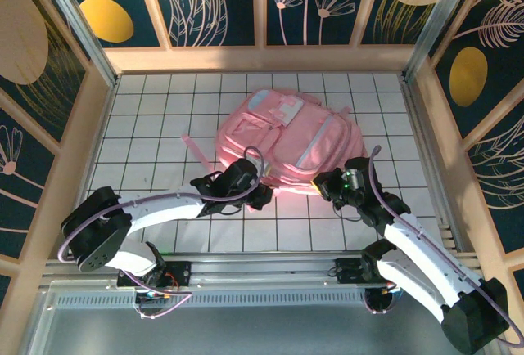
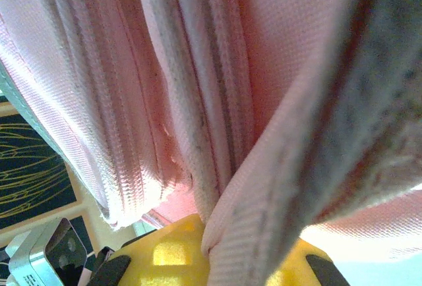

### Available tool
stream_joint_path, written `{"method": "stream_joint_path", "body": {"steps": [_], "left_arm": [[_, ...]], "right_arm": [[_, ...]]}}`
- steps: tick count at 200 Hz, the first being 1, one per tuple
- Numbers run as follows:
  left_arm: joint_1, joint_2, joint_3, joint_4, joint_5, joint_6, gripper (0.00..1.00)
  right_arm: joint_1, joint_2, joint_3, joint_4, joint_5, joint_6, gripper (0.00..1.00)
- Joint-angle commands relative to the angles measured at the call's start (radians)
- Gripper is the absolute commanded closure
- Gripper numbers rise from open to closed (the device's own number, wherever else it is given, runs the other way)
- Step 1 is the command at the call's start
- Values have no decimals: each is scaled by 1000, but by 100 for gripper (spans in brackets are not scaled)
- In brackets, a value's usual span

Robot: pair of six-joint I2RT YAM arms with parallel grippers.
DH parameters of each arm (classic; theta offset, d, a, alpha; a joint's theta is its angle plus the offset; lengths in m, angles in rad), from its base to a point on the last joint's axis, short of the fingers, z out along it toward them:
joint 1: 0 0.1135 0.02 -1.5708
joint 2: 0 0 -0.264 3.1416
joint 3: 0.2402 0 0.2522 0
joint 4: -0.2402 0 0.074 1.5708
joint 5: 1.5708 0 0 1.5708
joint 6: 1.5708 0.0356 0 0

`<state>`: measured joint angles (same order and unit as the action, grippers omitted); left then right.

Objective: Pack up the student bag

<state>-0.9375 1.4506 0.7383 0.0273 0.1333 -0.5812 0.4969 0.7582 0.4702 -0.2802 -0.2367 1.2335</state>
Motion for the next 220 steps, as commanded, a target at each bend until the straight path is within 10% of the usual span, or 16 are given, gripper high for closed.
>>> {"method": "stream_joint_path", "body": {"steps": [1,31,67,113,220], "left_arm": [[29,-48,-28,-73,-58,-23,100],[37,-58,-31,-79,-56,-21,100],[38,-81,-28,-106,-68,-24,100],[65,-167,-66,-162,-124,-67,100],[130,-257,-204,-308,-224,-214,94]], "right_arm": [[-30,-13,10,-8,113,-42,100],[-31,16,15,8,94,-64,99],[-30,52,79,-39,49,-198,43],[-31,7,154,-207,133,-329,12],[-146,96,193,-257,226,-433,33]]}}
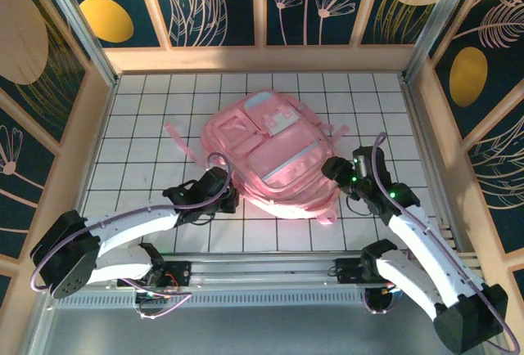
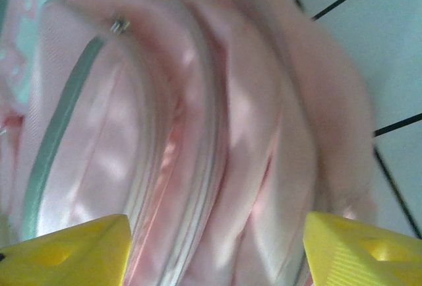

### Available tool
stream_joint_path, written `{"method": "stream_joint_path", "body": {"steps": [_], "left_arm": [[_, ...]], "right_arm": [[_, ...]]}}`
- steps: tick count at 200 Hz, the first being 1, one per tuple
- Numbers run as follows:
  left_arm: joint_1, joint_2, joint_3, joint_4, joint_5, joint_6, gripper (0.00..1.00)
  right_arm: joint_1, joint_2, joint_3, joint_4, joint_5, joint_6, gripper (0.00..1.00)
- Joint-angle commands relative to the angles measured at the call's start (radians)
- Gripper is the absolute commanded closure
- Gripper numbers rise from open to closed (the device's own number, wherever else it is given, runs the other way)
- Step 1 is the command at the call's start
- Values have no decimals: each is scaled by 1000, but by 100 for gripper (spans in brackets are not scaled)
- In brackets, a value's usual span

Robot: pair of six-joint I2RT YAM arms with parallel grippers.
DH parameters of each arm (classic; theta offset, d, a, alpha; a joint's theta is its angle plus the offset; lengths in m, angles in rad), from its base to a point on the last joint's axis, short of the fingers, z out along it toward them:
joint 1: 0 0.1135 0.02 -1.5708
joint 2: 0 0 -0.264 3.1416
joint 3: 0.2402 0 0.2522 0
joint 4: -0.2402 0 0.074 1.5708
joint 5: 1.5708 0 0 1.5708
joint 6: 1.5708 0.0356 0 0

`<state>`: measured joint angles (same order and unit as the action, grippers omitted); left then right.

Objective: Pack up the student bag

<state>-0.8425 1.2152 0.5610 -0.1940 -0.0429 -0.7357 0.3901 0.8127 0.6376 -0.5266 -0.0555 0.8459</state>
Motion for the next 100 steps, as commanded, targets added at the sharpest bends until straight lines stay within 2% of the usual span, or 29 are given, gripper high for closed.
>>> {"method": "stream_joint_path", "body": {"steps": [1,41,55,79,100], "left_arm": [[37,-22,-29,-87,-47,-61,94],[126,-29,-88,-62,-35,-113,95],[137,-23,-89,-42,-19,-120,85],[137,-8,-58,-50,-18,-116,74],[145,-32,-30,-88,-49,-114,61]], "right_arm": [[-40,42,25,-9,47,-45,33],[-96,149,52,31,140,-86,34],[-105,204,61,62,141,-113,35],[-111,320,86,110,93,-156,48],[-107,407,90,142,32,-186,63]]}}
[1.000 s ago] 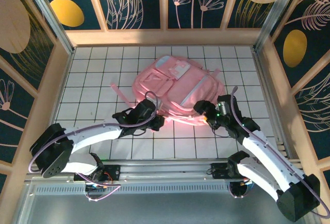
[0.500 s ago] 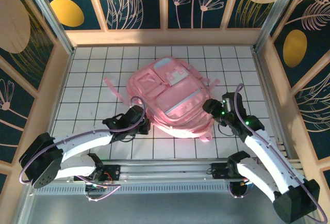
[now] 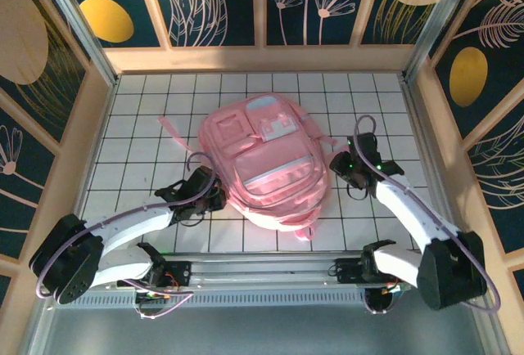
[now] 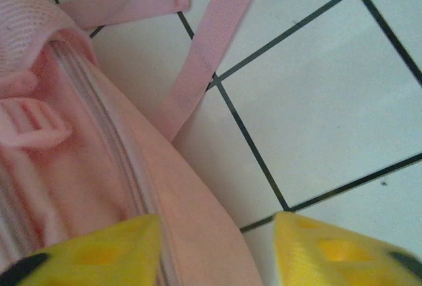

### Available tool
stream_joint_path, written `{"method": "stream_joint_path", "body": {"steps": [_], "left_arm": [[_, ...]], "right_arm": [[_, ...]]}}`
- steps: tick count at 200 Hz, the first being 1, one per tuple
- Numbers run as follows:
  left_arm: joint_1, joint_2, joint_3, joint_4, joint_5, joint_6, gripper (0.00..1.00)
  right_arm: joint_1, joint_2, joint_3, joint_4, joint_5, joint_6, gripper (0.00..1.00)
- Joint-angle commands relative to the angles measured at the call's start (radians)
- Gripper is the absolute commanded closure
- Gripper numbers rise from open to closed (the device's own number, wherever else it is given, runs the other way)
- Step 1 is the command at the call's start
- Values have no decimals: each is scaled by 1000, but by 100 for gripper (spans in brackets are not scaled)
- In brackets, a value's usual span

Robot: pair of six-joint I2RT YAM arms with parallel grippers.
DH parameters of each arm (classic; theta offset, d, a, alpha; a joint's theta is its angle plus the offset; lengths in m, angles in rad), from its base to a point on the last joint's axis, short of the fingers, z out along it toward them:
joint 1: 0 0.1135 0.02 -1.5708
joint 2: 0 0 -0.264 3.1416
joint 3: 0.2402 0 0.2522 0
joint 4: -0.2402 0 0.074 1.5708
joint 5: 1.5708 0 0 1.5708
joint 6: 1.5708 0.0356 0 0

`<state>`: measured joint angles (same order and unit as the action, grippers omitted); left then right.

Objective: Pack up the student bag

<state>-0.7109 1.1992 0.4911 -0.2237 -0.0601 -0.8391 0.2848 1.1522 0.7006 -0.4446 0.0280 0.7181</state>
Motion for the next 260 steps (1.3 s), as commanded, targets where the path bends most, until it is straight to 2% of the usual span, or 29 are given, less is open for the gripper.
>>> {"method": "stream_joint_path", "body": {"steps": [1,6,22,38,53,56,79,87,98,134,187,207,223,233,247,260], "left_arm": [[14,-18,41,-61,-33,-12,61],[17,-28,48,-75,-45,-18,58],[19,-73,76,-128,-78,-39,46],[19,-138,106,-150,-36,-46,33],[19,-210,130,-173,-21,-45,4],[19,-230,132,-176,-24,-44,2],[19,-361,187,-220,-91,-21,1],[19,-387,217,-239,-116,1,1],[19,-407,254,-264,-147,28,1],[19,-418,299,-284,-234,105,1],[20,-394,300,-181,-265,166,1],[20,-380,294,-164,-338,174,1],[19,-377,272,-136,-419,189,1],[19,-380,251,-99,-433,207,1],[19,-392,219,-51,-419,256,1],[19,-392,190,-61,-477,231,1]], "right_arm": [[0,71,26,60,-54,-59,64],[5,87,22,66,-71,-59,67],[43,106,-4,90,-101,-57,68],[92,98,-37,108,-111,-45,68],[140,78,-71,126,-126,-31,70],[150,74,-76,128,-127,-29,70],[241,27,-108,121,-91,1,72],[275,11,-119,112,-67,17,76],[321,-9,-135,99,-52,45,79],[423,-64,-189,122,-49,118,80],[456,-128,-190,172,-34,114,76],[454,-135,-170,143,22,98,70],[454,-183,-168,137,51,77,52],[455,-230,-169,141,60,58,44],[453,-274,-152,131,64,25,42],[456,-286,-130,98,66,1,42]]}}
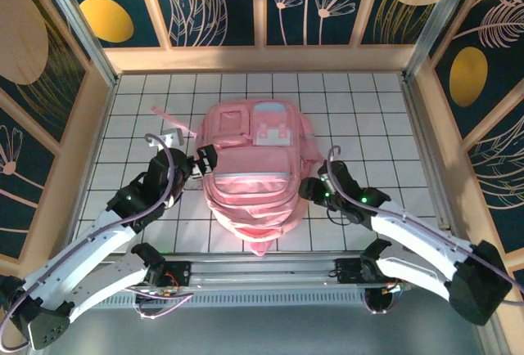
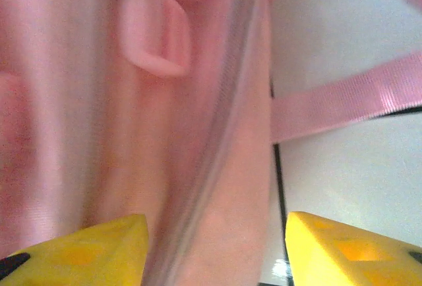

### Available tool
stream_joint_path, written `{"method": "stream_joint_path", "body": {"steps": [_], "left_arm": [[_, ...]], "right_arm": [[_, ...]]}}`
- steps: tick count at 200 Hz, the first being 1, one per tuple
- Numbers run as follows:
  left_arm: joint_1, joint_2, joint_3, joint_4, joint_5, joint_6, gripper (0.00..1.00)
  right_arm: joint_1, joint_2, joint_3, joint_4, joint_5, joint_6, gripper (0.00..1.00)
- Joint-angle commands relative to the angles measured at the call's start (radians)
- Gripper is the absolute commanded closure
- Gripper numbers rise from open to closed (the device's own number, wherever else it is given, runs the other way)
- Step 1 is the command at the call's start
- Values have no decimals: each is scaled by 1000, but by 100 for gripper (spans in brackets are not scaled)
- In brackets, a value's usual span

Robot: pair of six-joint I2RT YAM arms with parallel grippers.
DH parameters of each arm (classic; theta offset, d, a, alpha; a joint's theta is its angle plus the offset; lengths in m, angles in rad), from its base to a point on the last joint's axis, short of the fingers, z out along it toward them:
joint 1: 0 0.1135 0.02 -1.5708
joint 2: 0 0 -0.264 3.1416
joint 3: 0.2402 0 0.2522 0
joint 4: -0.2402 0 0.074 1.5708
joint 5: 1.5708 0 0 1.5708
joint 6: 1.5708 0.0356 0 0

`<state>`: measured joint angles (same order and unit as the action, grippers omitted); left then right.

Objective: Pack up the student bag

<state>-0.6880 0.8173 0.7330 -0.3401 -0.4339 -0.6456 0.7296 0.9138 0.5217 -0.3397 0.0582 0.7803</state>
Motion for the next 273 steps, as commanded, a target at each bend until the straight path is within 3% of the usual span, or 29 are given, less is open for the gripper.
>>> {"method": "stream_joint_path", "body": {"steps": [1,25,30,34,37,62,82,112,134,153,168,179,196,214,226,239,262,273], "left_arm": [[-4,-9,-53,52,-108,33,1],[13,20,-106,-31,-231,-86,1],[22,20,-117,-26,-224,-89,1],[30,17,-126,-19,-213,-83,1],[36,15,-130,-12,-208,-79,1],[79,-14,-157,56,-258,-67,1],[102,-19,-173,131,-415,-161,1],[111,-16,-229,499,-492,128,1],[207,68,-204,632,-370,403,1],[349,110,-251,753,-217,489,1],[492,119,-390,931,-52,509,1],[589,128,-504,1064,4,472,1],[657,160,-617,1155,32,416,1],[665,186,-633,1175,125,422,1],[665,223,-626,1214,131,399,1],[666,294,-619,1304,132,372,1],[669,434,-608,1508,186,397,1],[673,457,-539,1395,194,411,1]], "right_arm": [[11,-49,50,-10,36,-63,42],[10,-66,67,-71,72,-71,36],[9,-75,70,-80,85,-76,27],[11,-80,75,-88,97,-81,4],[11,-82,80,-97,108,-87,2],[44,-97,191,-229,360,-87,1],[50,-110,279,-242,487,-100,1],[47,-147,362,34,457,-339,1],[36,-196,257,429,378,-870,1],[-4,-196,205,610,339,-1073,1],[-126,-158,166,675,309,-1065,1],[-253,-132,132,679,257,-992,1],[-413,-129,-9,794,195,-915,1],[-526,-112,-192,926,182,-916,1],[-617,-76,-296,979,183,-814,1],[-728,-36,-396,1063,95,-720,1],[-782,25,-534,1356,13,-740,1],[-809,109,-531,1449,-29,-734,1]]}}
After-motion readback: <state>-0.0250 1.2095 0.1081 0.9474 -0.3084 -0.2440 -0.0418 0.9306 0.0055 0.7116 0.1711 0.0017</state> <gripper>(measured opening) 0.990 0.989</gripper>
